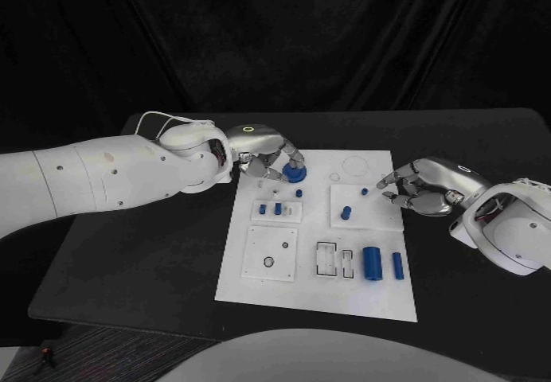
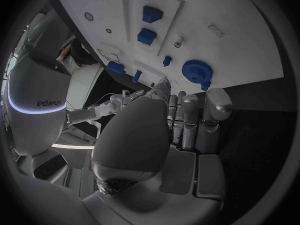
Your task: Assemble the parts on the task board
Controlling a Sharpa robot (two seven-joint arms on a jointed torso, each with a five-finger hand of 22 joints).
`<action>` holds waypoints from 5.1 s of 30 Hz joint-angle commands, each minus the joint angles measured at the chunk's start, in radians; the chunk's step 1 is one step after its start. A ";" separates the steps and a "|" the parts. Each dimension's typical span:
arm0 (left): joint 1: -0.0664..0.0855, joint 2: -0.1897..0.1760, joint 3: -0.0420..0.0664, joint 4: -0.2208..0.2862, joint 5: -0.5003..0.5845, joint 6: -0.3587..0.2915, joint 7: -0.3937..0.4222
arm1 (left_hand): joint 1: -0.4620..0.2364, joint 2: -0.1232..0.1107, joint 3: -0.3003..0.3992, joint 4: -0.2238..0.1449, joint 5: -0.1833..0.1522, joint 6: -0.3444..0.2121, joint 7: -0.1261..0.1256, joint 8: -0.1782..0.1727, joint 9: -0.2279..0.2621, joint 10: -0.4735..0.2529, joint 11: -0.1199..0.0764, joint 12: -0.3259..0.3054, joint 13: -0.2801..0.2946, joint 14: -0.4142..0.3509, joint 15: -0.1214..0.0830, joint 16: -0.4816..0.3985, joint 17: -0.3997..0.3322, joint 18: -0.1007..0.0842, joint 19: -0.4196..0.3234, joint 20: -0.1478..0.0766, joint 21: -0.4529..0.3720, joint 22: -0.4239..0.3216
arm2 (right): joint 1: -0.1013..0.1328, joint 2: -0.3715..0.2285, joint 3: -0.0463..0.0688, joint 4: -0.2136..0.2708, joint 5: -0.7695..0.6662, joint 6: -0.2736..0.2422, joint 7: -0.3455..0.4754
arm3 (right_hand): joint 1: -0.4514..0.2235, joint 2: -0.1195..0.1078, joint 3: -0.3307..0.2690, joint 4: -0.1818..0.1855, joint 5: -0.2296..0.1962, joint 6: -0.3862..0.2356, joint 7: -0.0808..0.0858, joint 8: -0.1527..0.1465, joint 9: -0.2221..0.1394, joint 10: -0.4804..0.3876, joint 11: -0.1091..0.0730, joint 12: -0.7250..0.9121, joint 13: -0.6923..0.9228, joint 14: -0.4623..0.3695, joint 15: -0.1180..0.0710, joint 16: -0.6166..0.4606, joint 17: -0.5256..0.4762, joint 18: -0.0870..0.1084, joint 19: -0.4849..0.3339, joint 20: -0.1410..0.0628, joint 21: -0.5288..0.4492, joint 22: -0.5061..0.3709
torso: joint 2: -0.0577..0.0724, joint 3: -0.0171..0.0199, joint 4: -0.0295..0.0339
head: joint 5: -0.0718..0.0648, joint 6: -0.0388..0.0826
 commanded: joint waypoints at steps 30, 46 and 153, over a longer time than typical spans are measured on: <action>-0.052 0.075 0.001 -0.044 -0.238 -0.036 0.043 | -0.052 -0.019 0.045 -0.032 0.029 0.133 -0.020 -0.030 -0.217 0.168 0.001 -0.081 -0.210 0.132 -0.008 0.021 0.047 -0.031 0.118 -0.022 0.109 0.162 | -0.007 -0.001 0.000 0.000 -0.001 -0.004 0.003 | -0.010 0.000 0.006 0.000 0.005 0.006 0.005 -0.005 -0.001 -0.005 0.002 -0.001 -0.043 -0.001 0.003 -0.002 0.000 0.011 -0.004 -0.002 -0.004 0.104 | 0.004 -0.0025 -0.0011 | 0.005 0.000; -0.060 0.108 0.001 -0.073 -0.239 -0.029 0.025 | -0.045 -0.019 0.090 -0.048 0.073 0.154 -0.015 -0.023 -0.241 0.206 0.011 -0.090 -0.233 0.136 0.001 0.021 0.049 -0.033 0.124 -0.025 0.119 0.164 | -0.007 -0.001 0.000 -0.001 -0.001 0.001 -0.001 | -0.010 0.000 0.008 -0.002 0.007 0.006 0.005 -0.005 -0.001 -0.006 0.002 -0.003 -0.046 0.000 0.003 -0.004 -0.003 0.012 -0.004 -0.002 -0.006 0.103 | 0.006 -0.0016 -0.0008 | 0.006 0.000; 0.008 -0.048 0.001 0.042 -0.240 -0.028 0.038 | -0.037 -0.002 0.157 -0.124 -0.050 0.387 0.027 0.027 -0.255 0.521 -0.006 -0.228 -0.315 0.229 -0.026 -0.068 0.004 -0.057 0.198 -0.050 0.239 0.195 | -0.009 -0.001 0.001 -0.002 0.020 0.016 0.000 | -0.022 0.000 0.013 -0.002 0.004 0.014 0.005 -0.002 0.000 -0.010 0.003 -0.011 -0.055 -0.002 0.005 -0.015 -0.016 0.013 -0.006 -0.001 -0.023 0.099 | 0.004 -0.0037 0.0001 | 0.010 0.000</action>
